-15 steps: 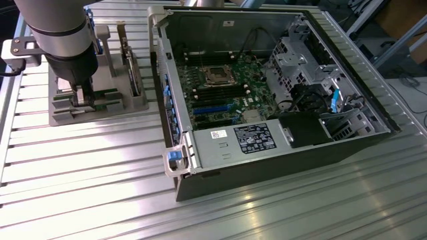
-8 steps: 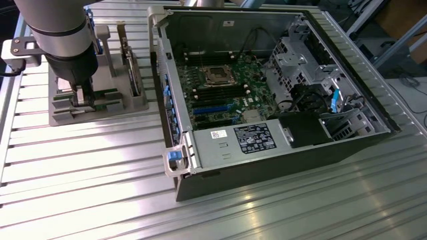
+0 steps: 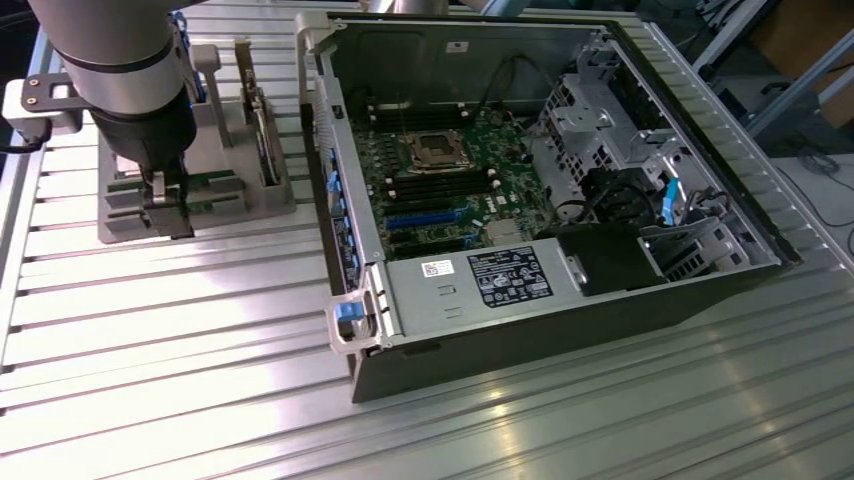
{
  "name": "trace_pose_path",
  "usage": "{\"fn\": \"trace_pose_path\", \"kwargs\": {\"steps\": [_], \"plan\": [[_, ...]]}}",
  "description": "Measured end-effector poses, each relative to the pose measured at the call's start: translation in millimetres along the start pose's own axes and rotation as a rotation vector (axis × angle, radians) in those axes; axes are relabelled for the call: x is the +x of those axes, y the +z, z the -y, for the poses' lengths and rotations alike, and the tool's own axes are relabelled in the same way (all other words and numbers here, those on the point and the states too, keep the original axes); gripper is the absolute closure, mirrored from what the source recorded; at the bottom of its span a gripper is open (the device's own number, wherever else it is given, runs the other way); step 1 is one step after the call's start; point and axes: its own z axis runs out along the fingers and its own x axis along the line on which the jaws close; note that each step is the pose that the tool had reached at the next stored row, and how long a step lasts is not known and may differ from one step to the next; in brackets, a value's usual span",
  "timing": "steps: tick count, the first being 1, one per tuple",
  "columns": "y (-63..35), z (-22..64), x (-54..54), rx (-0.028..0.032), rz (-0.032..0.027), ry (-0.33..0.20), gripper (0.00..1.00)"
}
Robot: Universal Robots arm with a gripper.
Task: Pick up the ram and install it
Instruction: 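Pick up the ram and move it above insertion slot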
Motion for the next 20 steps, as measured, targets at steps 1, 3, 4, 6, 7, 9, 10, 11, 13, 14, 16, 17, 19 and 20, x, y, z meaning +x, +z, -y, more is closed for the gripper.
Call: {"fn": "trace_pose_path", "kwargs": {"steps": [1, 3, 4, 6, 7, 9, 10, 11, 13, 14, 16, 17, 19, 20], "plan": [[0.0, 0.0, 0.2, 0.0000, 0.0000, 0.000, 0.15], [0.0, 0.0, 0.3, -0.0001, 0.0000, 0.000, 0.03], [0.0, 0.0, 0.3, 0.0000, 0.0000, 0.000, 0.01], [0.0, 0.0, 0.3, 0.0000, 0.0000, 0.000, 0.01], [0.0, 0.0, 0.3, 0.0000, 0.0000, 0.000, 0.01], [0.0, 0.0, 0.3, 0.0000, 0.0000, 0.000, 0.09], [0.0, 0.0, 0.3, 0.0000, 0.0000, 0.000, 0.15], [0.0, 0.0, 0.3, 0.0000, 0.0000, 0.000, 0.22], [0.0, 0.0, 0.3, 0.0000, 0.0000, 0.000, 0.22], [0.0, 0.0, 0.3, 0.0000, 0.0000, 0.000, 0.23], [0.0, 0.0, 0.3, 0.0000, 0.0000, 0.000, 0.37], [0.0, 0.0, 0.3, 0.0000, 0.0000, 0.000, 0.37], [0.0, 0.0, 0.3, -0.0001, 0.0000, 0.000, 0.38], [0.0, 0.0, 0.3, 0.0000, 0.0000, 0.000, 0.45]]}}
